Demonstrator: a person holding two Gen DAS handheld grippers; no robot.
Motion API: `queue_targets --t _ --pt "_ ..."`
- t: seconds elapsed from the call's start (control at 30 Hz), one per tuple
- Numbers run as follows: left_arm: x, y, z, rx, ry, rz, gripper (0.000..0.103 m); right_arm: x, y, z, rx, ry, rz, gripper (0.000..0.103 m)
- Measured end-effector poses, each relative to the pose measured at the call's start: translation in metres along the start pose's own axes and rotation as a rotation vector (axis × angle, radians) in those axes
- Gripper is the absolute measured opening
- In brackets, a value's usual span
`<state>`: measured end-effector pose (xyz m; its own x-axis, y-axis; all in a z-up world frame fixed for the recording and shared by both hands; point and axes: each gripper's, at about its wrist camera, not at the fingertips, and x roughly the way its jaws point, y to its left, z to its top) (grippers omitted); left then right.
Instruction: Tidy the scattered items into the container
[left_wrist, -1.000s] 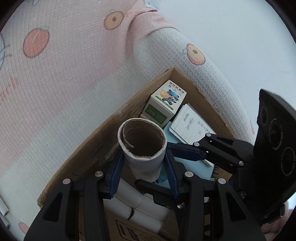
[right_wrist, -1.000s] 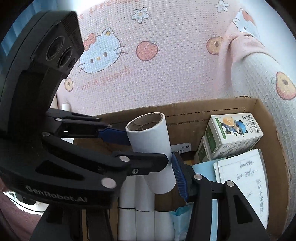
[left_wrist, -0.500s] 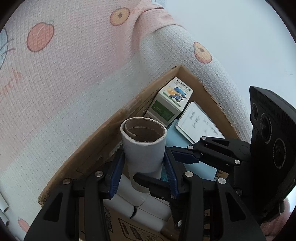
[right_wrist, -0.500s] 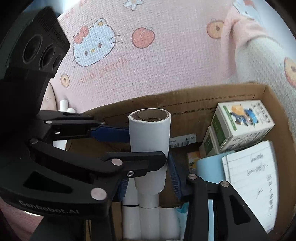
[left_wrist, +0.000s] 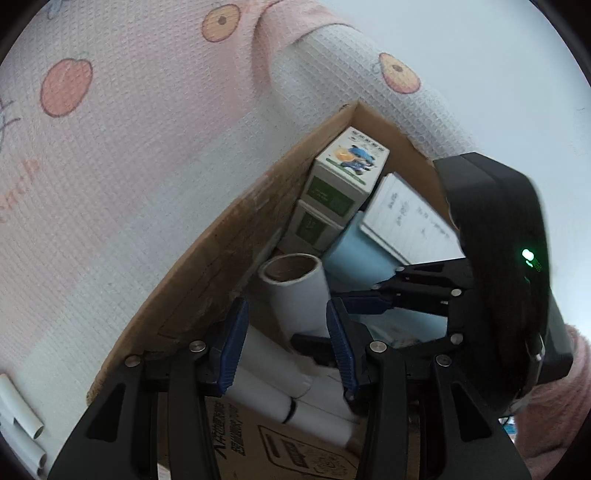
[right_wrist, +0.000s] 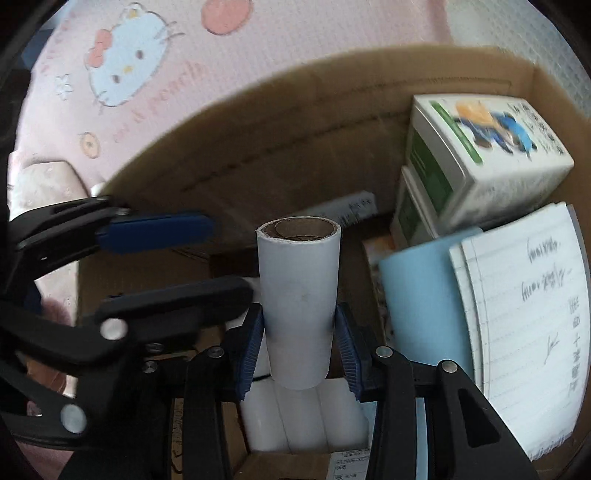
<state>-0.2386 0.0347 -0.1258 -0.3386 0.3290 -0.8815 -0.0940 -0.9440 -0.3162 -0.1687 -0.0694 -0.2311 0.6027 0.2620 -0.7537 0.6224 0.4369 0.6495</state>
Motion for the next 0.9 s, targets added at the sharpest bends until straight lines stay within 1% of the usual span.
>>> queue_targets --t 0.1,0.17,0.2,0.23,0.27,0.37,0.43,0.57,0.67,0.77,0.83,0.9 --pt "-0.002 -0.001 -0.002 0.009 -0.008 0.018 0.047 0.007 0.000 0.001 -0.005 0.042 -0.022 0.037" --pt "-0.007 0.001 -0.003 0.000 -0.031 0.042 0.047 0.010 0.004 0.002 -0.023 0.061 -0.049 0.037" --pt "-0.011 0.002 -0.005 -0.011 -0.051 0.057 0.042 0.012 0.006 0.003 -0.032 0.067 -0.063 0.037" --pt "-0.016 0.005 -0.005 -0.024 -0.071 0.071 0.035 0.014 0.008 0.003 -0.048 0.074 -0.081 0.037" --pt "-0.023 0.008 -0.006 -0.045 -0.094 0.078 0.031 0.017 0.010 0.005 -0.062 0.083 -0.106 0.037" --pt "-0.036 0.020 -0.005 -0.087 -0.133 0.042 0.027 0.022 0.015 0.008 -0.083 0.111 -0.131 0.037" --pt "-0.040 0.026 -0.005 -0.106 -0.133 0.030 0.019 0.026 0.018 0.011 -0.088 0.138 -0.147 0.037" --pt "-0.044 0.027 -0.007 -0.103 -0.138 0.032 0.019 0.037 0.027 0.014 -0.125 0.186 -0.198 0.037" --pt "-0.052 0.023 -0.010 -0.074 -0.170 0.040 0.019 0.044 0.034 0.014 -0.166 0.216 -0.243 0.037" --pt "-0.062 0.024 -0.009 -0.051 -0.207 0.052 0.019 0.049 0.037 0.015 -0.171 0.228 -0.266 0.037" --pt "-0.067 0.025 -0.009 -0.046 -0.226 0.056 0.019 0.051 0.041 0.016 -0.180 0.228 -0.268 0.037" --pt "-0.074 0.028 -0.011 -0.046 -0.242 0.057 0.019 0.056 0.045 0.017 -0.184 0.241 -0.249 0.037"
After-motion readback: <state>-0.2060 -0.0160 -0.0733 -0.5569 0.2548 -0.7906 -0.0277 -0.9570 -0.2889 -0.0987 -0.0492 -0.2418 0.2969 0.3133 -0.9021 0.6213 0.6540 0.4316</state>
